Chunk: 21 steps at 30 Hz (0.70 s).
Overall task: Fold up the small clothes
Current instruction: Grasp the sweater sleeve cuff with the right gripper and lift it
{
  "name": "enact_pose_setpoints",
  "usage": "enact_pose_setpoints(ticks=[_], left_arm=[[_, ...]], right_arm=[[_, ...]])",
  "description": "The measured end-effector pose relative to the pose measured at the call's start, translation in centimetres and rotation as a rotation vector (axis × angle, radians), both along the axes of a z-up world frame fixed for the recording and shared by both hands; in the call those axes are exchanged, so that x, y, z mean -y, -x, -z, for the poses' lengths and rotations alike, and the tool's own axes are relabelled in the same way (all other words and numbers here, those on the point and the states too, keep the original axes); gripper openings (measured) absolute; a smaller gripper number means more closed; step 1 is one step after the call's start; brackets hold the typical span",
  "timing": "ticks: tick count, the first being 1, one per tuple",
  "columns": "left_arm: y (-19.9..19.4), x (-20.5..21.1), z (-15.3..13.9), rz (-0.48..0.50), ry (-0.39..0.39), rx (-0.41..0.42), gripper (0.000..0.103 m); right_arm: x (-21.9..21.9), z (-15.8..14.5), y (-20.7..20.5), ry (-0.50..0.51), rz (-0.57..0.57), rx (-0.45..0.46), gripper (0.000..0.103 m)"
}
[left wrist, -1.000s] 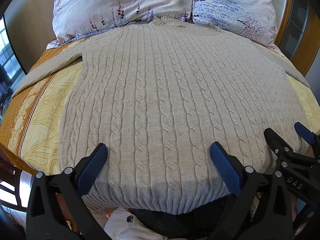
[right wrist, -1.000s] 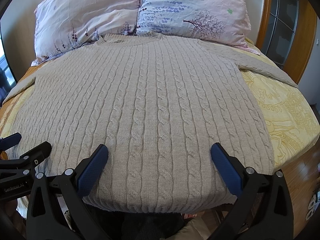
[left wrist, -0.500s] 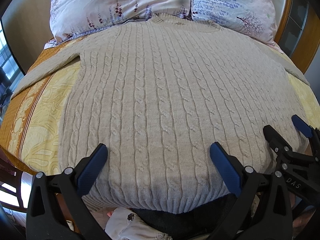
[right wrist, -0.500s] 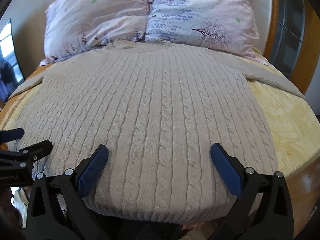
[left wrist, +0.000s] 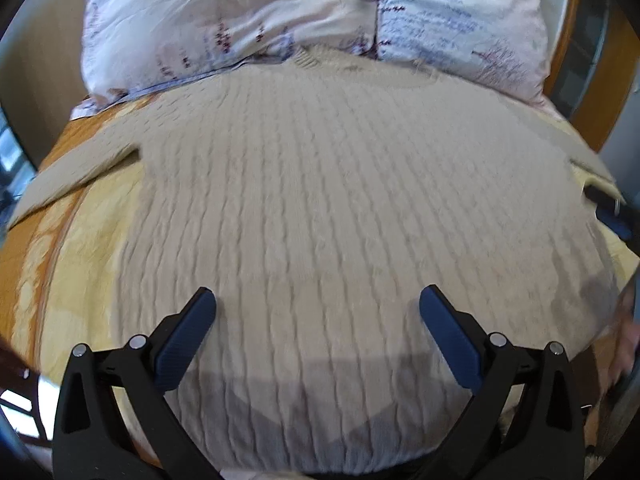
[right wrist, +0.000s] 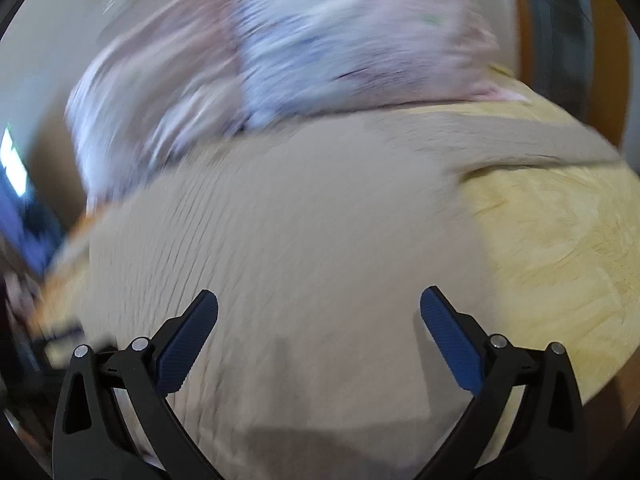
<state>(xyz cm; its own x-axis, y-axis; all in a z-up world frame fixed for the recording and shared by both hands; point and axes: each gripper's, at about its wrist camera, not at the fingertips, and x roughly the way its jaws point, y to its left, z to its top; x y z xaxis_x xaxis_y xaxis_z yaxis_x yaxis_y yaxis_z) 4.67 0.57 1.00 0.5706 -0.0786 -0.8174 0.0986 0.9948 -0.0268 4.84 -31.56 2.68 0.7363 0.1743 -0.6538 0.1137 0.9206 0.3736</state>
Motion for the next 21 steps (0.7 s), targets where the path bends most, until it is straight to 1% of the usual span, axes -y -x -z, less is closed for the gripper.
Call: enact_pose_setpoints(ticks=[1, 2, 3, 4, 6, 7, 10, 13, 14, 16, 18, 20, 21], left_arm=[[-0.4, -0.1, -0.2, 0.011, 0.016, 0.001, 0.101], [-1.0, -0.2, -0.3, 0.020, 0.027, 0.001, 0.101], [-1.4, -0.1, -0.5, 0.025, 0.027, 0.004, 0.101], [-1.9, -0.1, -0.6, 0.030, 0.023, 0.012, 0.101], [-2.7, 0.0, -1.2, 0.041, 0.007, 0.049, 0.101], [-3.1, 0.1, -1.5, 0.044, -0.002, 0.075, 0.101], [-4.6, 0.0, -2.0, 0.037, -0.002, 0.086, 0.101], [-6.6, -0.5, -2.2, 0.026, 0.017, 0.049, 0.101], [-7.0, -0.6, -2.2, 0.029, 0.020, 0.044, 0.101], [-7.5, -0.6, -2.3, 0.035, 0.017, 0.046, 0.101], [-8.0, -0.5, -2.3, 0.038, 0.004, 0.056, 0.101], [-8.5, -0.5, -2.2, 0.043, 0.006, 0.055, 0.101], [-8.6, -0.6, -2.1, 0.043, 0.009, 0.054, 0.101]], right_arm=[[2.4, -0.4, -0.9, -0.036, 0.055, -0.010, 0.095], [3.9, -0.5, -1.4, -0.056, 0.088, -0.018, 0.089], [6.0, -0.5, -2.1, -0.086, 0.135, -0.033, 0.085], [8.4, -0.2, -3.1, -0.137, 0.192, -0.053, 0.079], [11.4, 0.8, -4.4, -0.218, 0.261, -0.072, 0.074], [13.4, 1.5, -5.2, -0.269, 0.315, -0.089, 0.071], [16.8, 3.5, -6.4, -0.352, 0.417, -0.128, 0.066], [18.6, 5.0, -7.6, -0.407, 0.459, -0.160, 0.061], [19.0, 5.1, -7.7, -0.415, 0.463, -0.161, 0.058], [19.3, 5.1, -8.3, -0.414, 0.477, -0.150, 0.056], [19.9, 5.1, -8.3, -0.419, 0.486, -0.141, 0.049], [20.9, 5.3, -8.6, -0.429, 0.508, -0.129, 0.040], [21.3, 5.4, -8.5, -0.437, 0.525, -0.126, 0.038]])
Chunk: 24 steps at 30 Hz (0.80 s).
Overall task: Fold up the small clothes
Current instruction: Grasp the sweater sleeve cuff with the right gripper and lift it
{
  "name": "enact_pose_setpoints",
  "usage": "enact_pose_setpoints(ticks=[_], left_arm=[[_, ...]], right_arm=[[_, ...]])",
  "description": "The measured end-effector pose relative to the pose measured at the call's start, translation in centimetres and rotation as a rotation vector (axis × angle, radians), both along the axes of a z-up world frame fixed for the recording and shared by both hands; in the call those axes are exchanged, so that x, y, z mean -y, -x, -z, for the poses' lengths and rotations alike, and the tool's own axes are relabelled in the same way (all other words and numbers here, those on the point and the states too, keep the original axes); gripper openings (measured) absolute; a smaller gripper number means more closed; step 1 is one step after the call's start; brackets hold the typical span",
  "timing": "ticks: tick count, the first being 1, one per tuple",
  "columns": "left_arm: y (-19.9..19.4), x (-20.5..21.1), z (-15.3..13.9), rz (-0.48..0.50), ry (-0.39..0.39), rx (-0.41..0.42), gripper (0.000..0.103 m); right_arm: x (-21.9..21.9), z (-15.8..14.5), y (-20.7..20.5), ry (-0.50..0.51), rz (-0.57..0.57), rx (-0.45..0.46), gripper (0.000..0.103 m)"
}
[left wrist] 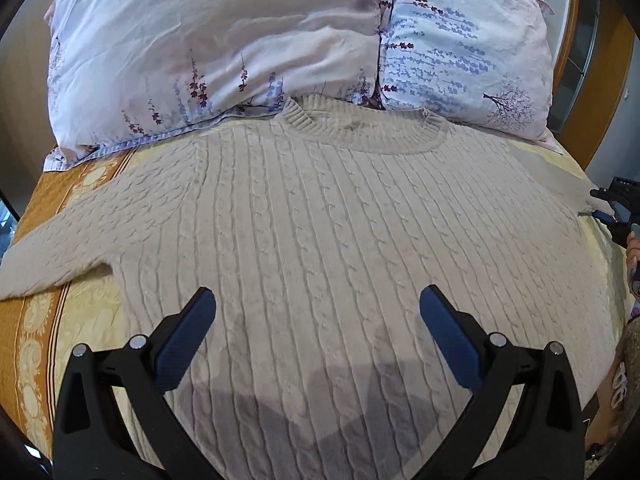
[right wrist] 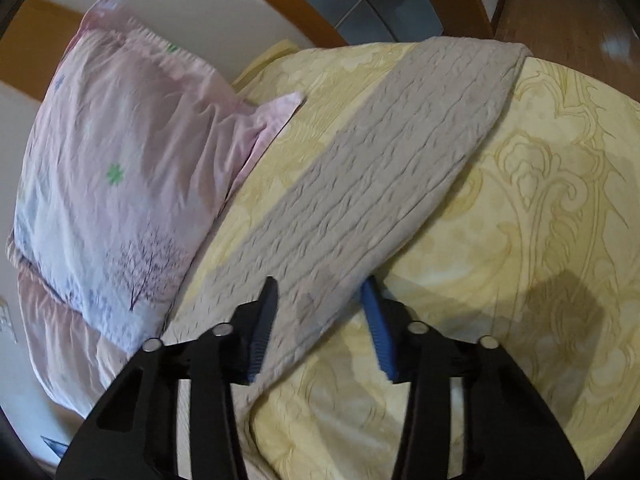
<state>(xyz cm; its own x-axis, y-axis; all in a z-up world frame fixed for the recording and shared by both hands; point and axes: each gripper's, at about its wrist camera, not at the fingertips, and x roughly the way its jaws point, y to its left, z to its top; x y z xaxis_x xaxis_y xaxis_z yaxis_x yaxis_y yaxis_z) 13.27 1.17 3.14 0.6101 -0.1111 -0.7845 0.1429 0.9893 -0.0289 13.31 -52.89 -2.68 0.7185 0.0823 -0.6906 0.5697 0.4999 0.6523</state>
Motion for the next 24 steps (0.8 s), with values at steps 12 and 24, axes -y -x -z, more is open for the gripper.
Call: enact_pose_setpoints(ticks=[12, 24], left_arm=[[-2.3, -0.6, -0.1, 0.005, 0.022, 0.016, 0.101], [-3.6, -1.6, -0.4, 0.006, 0.085, 0.023, 0.101]], right_arm=[[2.0, 0.1, 0.6, 0.118, 0.084, -0.021, 0.012], [-10.0, -9.8, -1.1, 0.451, -0.188, 0.284, 0.010]])
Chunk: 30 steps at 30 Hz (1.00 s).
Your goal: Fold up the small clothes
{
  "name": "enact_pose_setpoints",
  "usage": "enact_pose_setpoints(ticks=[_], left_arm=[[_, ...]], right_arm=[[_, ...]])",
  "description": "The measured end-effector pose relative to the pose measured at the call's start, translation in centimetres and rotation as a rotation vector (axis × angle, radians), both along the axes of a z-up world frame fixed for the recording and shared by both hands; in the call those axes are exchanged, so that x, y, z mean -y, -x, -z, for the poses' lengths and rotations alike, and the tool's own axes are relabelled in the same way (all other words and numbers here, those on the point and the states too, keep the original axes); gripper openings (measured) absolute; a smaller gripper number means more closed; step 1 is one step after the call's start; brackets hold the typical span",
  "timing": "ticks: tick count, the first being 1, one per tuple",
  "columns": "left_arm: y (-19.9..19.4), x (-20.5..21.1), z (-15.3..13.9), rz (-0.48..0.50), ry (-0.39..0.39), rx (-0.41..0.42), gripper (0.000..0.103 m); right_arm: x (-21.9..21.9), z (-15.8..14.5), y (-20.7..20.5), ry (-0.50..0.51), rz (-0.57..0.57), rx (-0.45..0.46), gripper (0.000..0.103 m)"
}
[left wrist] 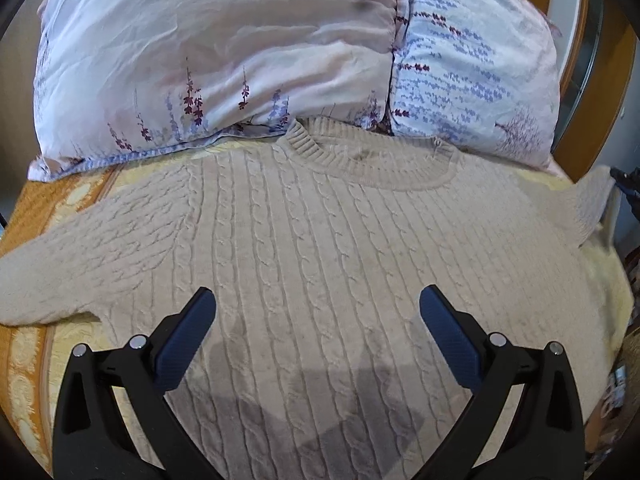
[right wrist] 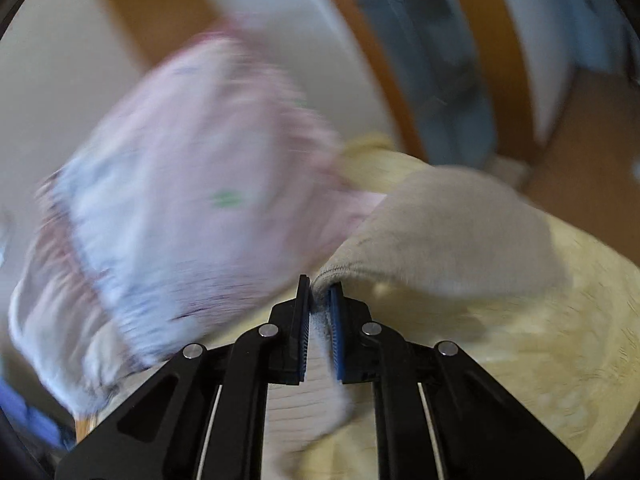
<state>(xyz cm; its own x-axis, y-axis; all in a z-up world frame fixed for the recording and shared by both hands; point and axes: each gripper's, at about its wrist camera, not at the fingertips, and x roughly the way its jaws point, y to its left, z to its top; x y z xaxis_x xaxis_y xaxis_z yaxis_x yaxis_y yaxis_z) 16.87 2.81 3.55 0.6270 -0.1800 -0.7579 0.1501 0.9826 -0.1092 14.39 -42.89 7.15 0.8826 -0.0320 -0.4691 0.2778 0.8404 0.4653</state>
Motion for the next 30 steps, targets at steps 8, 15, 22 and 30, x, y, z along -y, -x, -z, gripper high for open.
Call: enact_pose_setpoints(ticks=[8, 15, 22, 30], left_arm=[[0.1, -1.4, 0.1, -0.017, 0.170, -0.007, 0.101], [0.4, -2.3, 0.0, 0.000, 0.247, -0.014, 0.101], [-0.2, -4.3, 0.4, -0.032, 0.392, -0.058, 0.101], [0.1, -6.2, 0.2, -0.047, 0.453, -0.050, 0.097]], right_arm=[[-14.7, 4.7, -2.9, 0.026, -0.447, -0.162, 0.010], [-14.2, 8.1, -3.2, -0.180, -0.468, -0.273, 0.027], [-5.9, 8.7, -1.6, -0.468, -0.167, -0.230, 0.050], [-7.9, 4.5, -3.3, -0.210, -0.089, -0.185, 0.010]])
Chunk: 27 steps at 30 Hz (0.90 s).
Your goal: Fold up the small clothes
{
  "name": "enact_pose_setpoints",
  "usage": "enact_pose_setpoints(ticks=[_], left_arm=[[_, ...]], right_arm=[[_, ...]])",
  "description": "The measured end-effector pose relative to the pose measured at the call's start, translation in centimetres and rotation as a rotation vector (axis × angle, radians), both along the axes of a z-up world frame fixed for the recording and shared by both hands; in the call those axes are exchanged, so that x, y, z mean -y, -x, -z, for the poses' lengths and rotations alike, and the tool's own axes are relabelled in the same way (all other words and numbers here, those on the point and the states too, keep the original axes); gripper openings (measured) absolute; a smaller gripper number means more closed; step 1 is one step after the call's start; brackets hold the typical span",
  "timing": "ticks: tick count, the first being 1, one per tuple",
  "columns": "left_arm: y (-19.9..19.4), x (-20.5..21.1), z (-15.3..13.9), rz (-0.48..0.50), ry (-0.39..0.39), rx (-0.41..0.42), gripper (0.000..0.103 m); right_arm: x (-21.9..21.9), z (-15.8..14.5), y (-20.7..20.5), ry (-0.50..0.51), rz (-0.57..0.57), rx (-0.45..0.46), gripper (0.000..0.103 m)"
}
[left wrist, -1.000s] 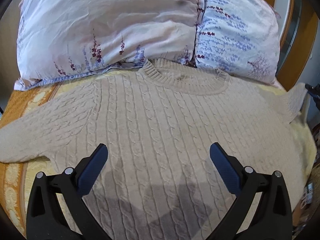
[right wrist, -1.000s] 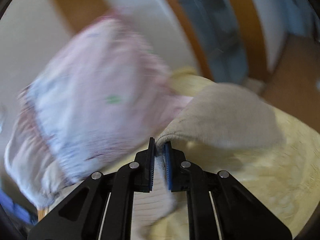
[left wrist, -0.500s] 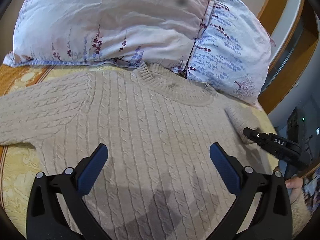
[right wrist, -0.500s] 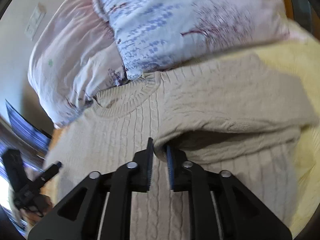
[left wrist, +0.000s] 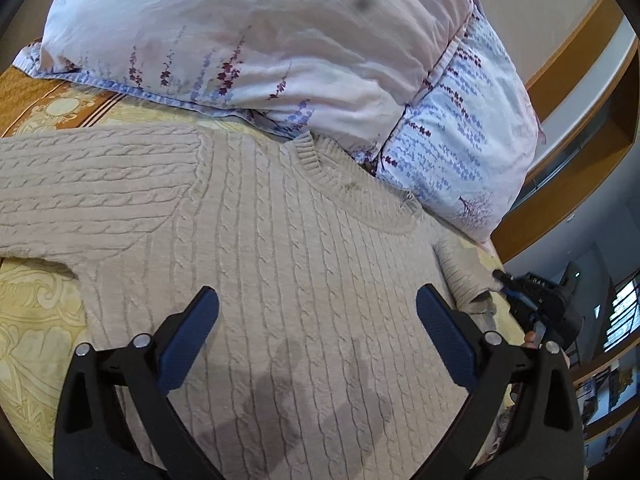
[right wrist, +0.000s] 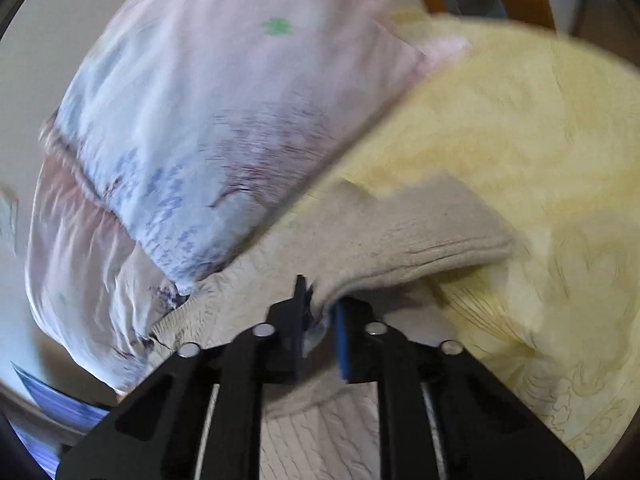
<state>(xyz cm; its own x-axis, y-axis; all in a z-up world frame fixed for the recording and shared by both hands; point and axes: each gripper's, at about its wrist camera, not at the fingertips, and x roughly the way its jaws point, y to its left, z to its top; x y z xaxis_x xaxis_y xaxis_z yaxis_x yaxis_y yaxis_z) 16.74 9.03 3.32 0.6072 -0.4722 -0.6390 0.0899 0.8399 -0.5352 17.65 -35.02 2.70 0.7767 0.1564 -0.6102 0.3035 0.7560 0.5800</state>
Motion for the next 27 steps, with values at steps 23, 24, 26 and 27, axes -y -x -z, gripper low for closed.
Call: enact_pose_setpoints(ticks=[23, 24, 26, 27], left_arm=[[-3.7, 2.1, 3.5, -0.012, 0.219, -0.232, 0.053], [-4.1, 2.3, 3.7, -0.019, 0.219, -0.237, 0.051], [-4.6, 2.6, 4.0, -0.021, 0.224, -0.241, 0.039], [-5.0, 2.7, 4.3, -0.029, 0.216, -0.247, 0.035]], right_arm=[[0.1, 4.2, 4.3, -0.371, -0.055, -0.120, 0.045], [0.5, 4.7, 4.5, -0.389, -0.031, -0.121, 0.045], [1.9, 5.4, 4.7, -0.428, 0.014, -0.105, 0.044], [1.8, 5.4, 4.6, -0.431, 0.025, -0.095, 0.044]])
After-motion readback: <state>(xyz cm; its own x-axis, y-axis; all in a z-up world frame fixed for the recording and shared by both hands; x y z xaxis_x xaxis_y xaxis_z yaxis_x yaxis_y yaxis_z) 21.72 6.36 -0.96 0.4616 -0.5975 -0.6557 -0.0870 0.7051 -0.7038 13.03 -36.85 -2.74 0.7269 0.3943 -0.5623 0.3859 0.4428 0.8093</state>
